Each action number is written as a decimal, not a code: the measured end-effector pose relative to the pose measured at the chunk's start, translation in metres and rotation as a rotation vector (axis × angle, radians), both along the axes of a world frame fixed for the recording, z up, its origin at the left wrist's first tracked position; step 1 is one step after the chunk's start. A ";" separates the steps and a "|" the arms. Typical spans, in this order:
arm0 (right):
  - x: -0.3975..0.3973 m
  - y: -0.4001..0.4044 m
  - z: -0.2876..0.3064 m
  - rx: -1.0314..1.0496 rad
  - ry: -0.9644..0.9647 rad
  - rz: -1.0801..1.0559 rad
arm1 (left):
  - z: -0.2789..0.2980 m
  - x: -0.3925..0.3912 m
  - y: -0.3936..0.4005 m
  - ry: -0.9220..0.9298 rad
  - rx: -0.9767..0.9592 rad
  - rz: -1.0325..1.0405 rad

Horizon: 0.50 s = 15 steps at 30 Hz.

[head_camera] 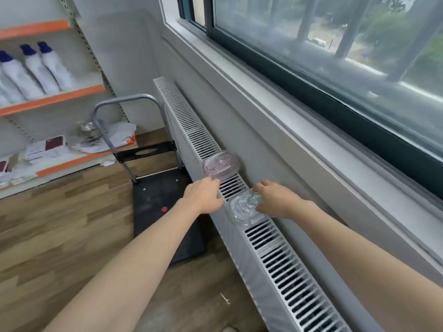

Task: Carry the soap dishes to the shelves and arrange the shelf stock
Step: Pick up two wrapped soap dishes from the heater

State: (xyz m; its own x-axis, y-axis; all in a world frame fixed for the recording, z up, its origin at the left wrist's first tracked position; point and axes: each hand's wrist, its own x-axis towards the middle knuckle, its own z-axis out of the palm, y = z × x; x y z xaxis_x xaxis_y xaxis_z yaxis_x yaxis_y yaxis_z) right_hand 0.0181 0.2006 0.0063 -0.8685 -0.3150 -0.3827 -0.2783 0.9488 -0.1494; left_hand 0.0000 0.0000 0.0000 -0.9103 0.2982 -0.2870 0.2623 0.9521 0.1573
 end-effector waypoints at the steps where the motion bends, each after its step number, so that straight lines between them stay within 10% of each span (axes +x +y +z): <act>1: -0.004 0.000 -0.004 0.025 -0.008 0.008 | -0.003 -0.004 0.002 -0.024 -0.015 0.002; 15: -0.053 0.003 -0.050 0.490 0.067 0.413 | -0.064 -0.123 -0.008 -0.118 0.072 0.254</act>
